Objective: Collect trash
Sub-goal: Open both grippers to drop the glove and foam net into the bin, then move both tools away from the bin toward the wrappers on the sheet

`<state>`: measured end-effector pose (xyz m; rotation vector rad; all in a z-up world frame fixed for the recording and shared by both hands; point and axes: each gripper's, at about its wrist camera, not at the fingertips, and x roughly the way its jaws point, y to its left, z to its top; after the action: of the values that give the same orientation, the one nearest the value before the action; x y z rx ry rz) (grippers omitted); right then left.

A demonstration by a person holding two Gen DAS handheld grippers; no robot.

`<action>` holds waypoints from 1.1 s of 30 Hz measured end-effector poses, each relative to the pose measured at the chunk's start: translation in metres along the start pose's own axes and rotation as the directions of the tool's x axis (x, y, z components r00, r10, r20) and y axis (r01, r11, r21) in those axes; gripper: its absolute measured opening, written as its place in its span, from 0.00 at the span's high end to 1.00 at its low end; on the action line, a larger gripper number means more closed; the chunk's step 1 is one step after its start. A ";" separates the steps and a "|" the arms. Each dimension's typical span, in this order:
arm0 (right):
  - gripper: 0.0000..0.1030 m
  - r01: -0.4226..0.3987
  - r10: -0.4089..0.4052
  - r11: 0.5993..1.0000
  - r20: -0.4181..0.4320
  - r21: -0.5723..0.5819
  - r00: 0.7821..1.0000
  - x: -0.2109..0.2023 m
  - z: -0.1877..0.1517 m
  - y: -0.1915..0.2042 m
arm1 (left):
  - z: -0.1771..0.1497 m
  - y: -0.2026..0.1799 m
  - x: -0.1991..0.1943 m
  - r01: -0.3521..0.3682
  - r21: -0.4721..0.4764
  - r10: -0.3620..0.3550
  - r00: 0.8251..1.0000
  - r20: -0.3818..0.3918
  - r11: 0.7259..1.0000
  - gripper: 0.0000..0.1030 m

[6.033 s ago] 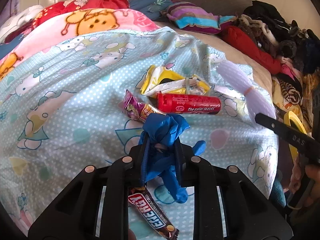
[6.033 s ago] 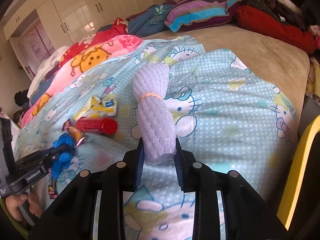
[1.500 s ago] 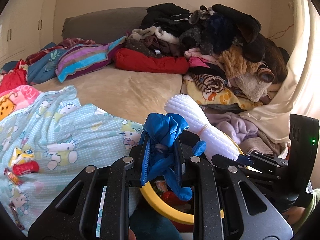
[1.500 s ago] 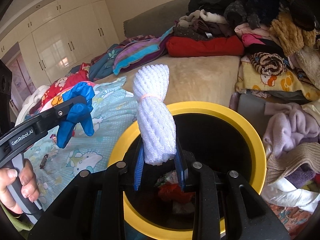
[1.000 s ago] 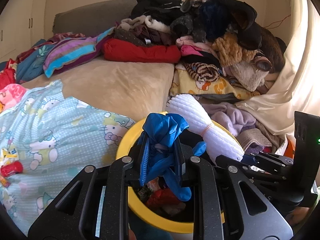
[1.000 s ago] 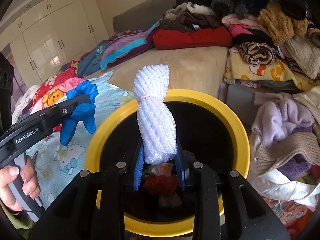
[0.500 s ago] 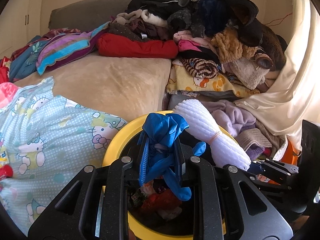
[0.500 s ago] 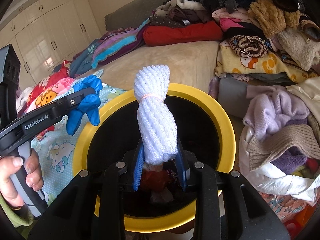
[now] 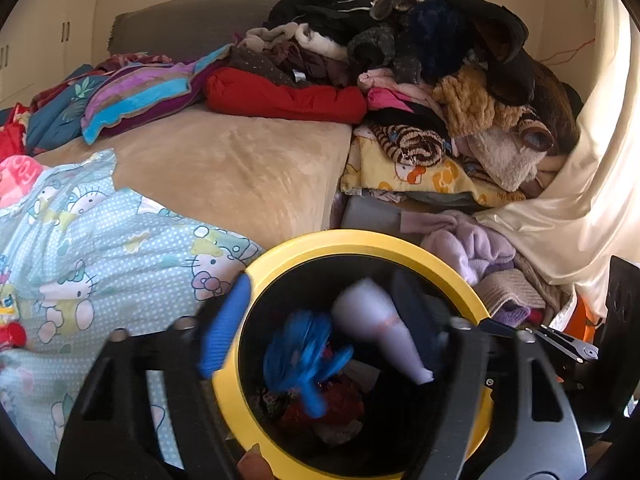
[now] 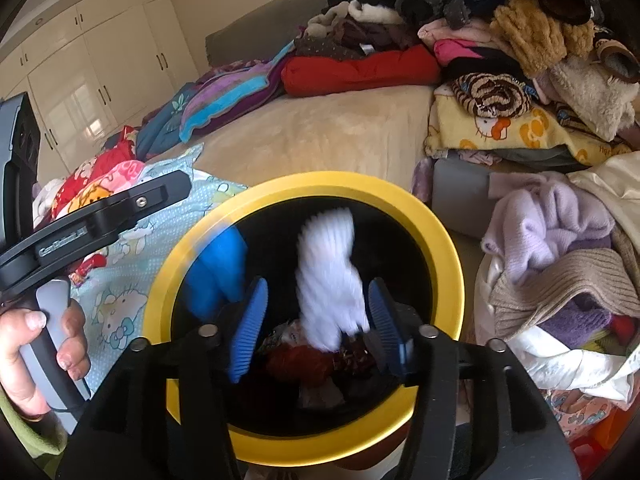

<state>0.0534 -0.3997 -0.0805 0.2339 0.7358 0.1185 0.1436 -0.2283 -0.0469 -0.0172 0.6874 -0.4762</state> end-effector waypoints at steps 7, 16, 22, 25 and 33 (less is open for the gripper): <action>0.31 0.016 -0.017 1.000 0.025 0.010 1.000 -0.005 0.004 -0.002 | -0.002 0.005 -0.011 -0.015 -0.029 0.016 1.000 0.010 0.999 0.11; 0.26 0.022 -0.022 1.000 0.052 -0.009 0.998 -0.012 0.007 0.007 | -0.004 0.009 -0.031 -0.052 -0.032 0.053 0.998 0.042 0.998 0.11; 0.25 0.004 -0.001 0.999 0.065 -0.045 0.998 -0.014 0.006 0.025 | -0.003 0.018 -0.050 -0.089 -0.027 0.091 0.992 0.083 0.996 0.11; 0.25 -0.018 0.023 0.997 0.069 -0.072 0.997 -0.015 0.007 0.039 | -0.003 0.025 -0.060 -0.112 -0.031 0.115 0.988 0.101 0.993 0.11; 0.24 -0.109 0.123 0.982 0.082 -0.158 0.989 -0.017 0.011 0.091 | -0.005 0.059 -0.088 -0.174 -0.071 0.182 0.973 0.143 0.982 0.11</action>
<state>0.0463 -0.3163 -0.0387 0.1348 0.6189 0.2722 0.1061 -0.1368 -0.0072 -0.0449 0.5502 -0.2790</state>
